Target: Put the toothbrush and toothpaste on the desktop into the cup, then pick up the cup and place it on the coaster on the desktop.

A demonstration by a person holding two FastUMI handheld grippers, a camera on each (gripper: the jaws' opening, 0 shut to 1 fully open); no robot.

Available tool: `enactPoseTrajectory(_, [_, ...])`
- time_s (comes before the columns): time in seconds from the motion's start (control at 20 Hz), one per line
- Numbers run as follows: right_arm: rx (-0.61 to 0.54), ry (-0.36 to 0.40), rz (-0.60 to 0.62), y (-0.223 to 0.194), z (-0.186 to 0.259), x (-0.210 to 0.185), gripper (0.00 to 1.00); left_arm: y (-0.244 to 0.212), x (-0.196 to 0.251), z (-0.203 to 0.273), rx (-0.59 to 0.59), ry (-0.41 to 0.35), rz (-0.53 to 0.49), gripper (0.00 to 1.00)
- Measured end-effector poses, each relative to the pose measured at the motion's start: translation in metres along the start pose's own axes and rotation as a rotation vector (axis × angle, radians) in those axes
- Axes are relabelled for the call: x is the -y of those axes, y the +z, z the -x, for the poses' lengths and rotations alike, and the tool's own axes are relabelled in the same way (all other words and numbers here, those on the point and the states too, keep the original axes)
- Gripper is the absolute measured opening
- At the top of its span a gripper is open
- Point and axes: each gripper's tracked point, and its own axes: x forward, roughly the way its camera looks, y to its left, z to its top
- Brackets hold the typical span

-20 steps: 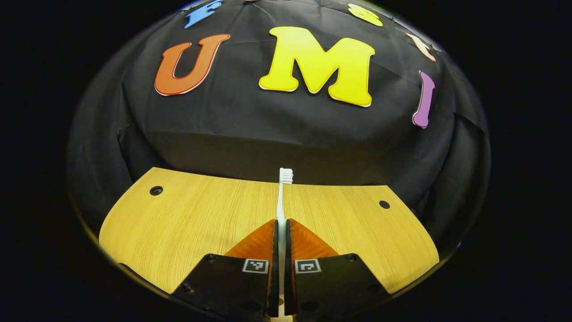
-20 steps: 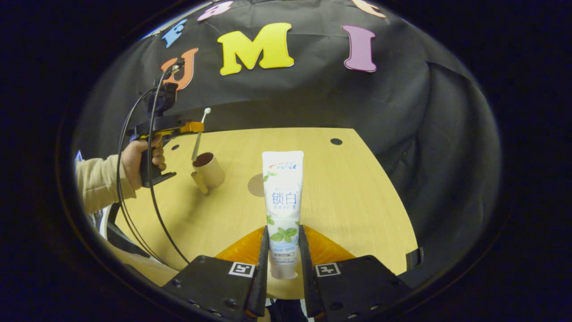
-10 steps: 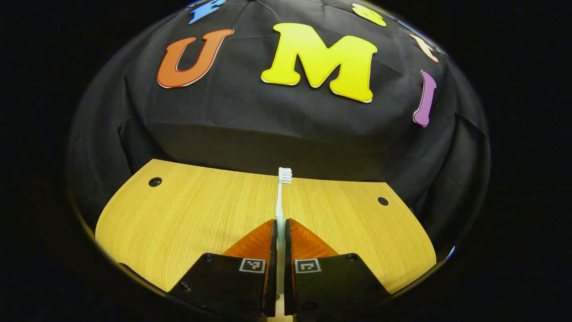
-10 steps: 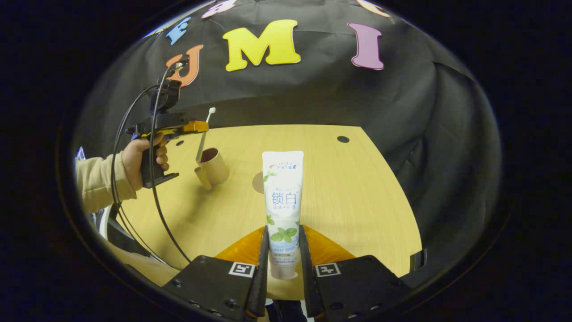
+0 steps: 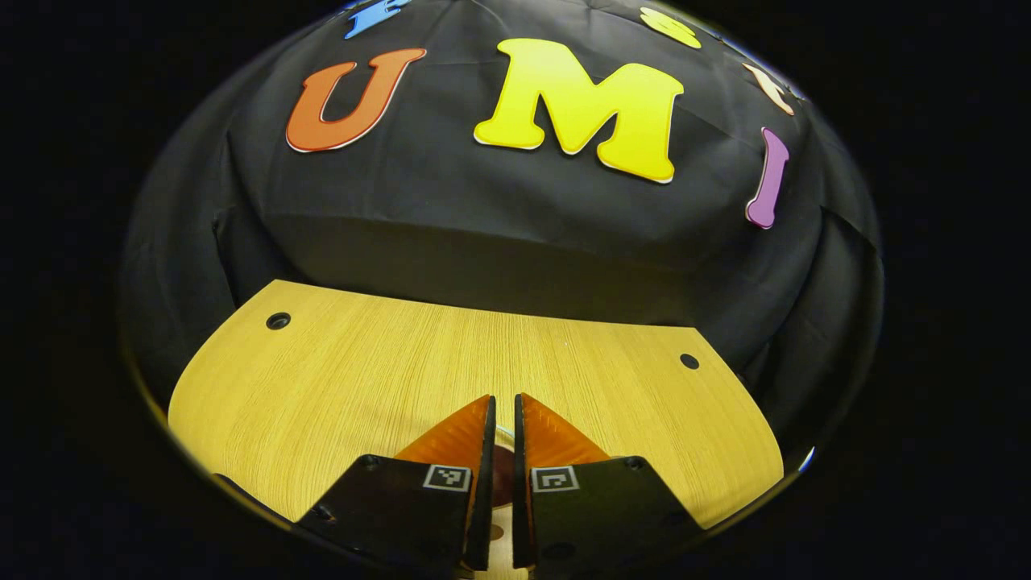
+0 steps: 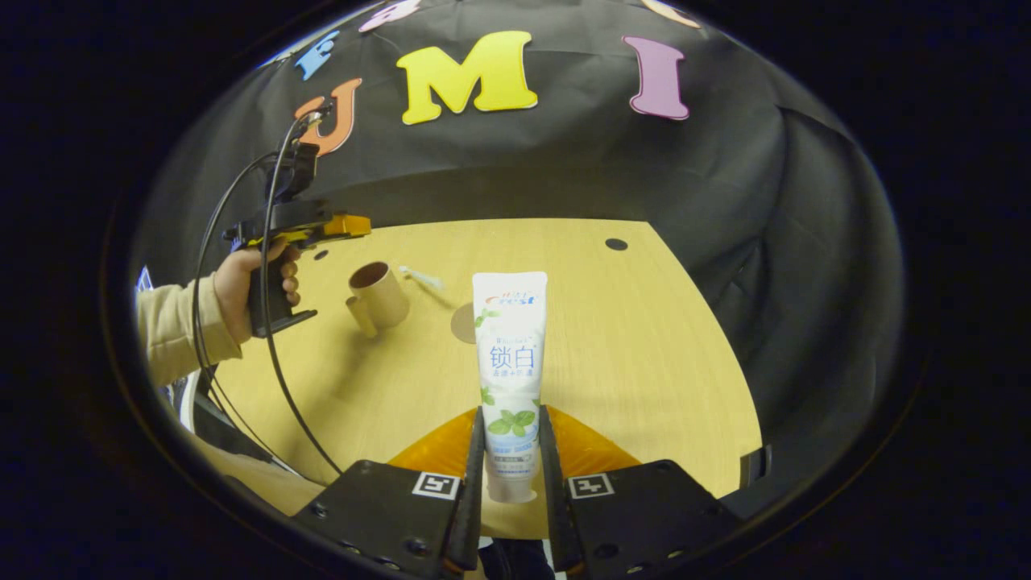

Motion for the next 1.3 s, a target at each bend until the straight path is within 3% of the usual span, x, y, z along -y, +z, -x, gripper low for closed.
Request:
enactPoseTrajectory(0.2, [-0.004,0.009,0.010,0.000,0.001,0.000,0.34,0.001,0.008,-0.003,-0.003,-0.001,-0.002,0.13])
enactPoseTrajectory(0.4, [-0.012,0.023,0.021,0.002,-0.001,0.001,0.34,-0.007,0.023,-0.012,-0.031,0.002,-0.011,0.33])
enactPoseTrajectory(0.6, [-0.027,0.029,0.045,0.006,-0.001,0.005,0.34,-0.015,0.046,-0.031,-0.079,0.038,-0.018,0.43])
enactPoseTrajectory(0.65, [-0.034,0.029,0.052,0.006,-0.004,0.010,0.34,-0.017,0.049,-0.037,-0.088,0.058,-0.019,0.60])
enactPoseTrajectory(0.85, [-0.055,0.020,0.082,0.014,-0.015,0.033,0.34,-0.030,0.066,-0.060,-0.118,0.096,0.002,0.75])
enactPoseTrajectory(1.1, [-0.095,0.009,0.140,0.017,-0.021,0.057,0.34,-0.055,0.068,-0.093,-0.178,0.223,0.034,0.77])
enactPoseTrajectory(1.25, [-0.112,0.016,0.174,0.019,-0.027,0.071,0.36,-0.077,0.066,-0.105,-0.220,0.300,0.105,0.77])
enactPoseTrajectory(1.3, [-0.118,0.022,0.186,0.021,-0.028,0.073,0.34,-0.081,0.062,-0.108,-0.231,0.330,0.125,0.88])
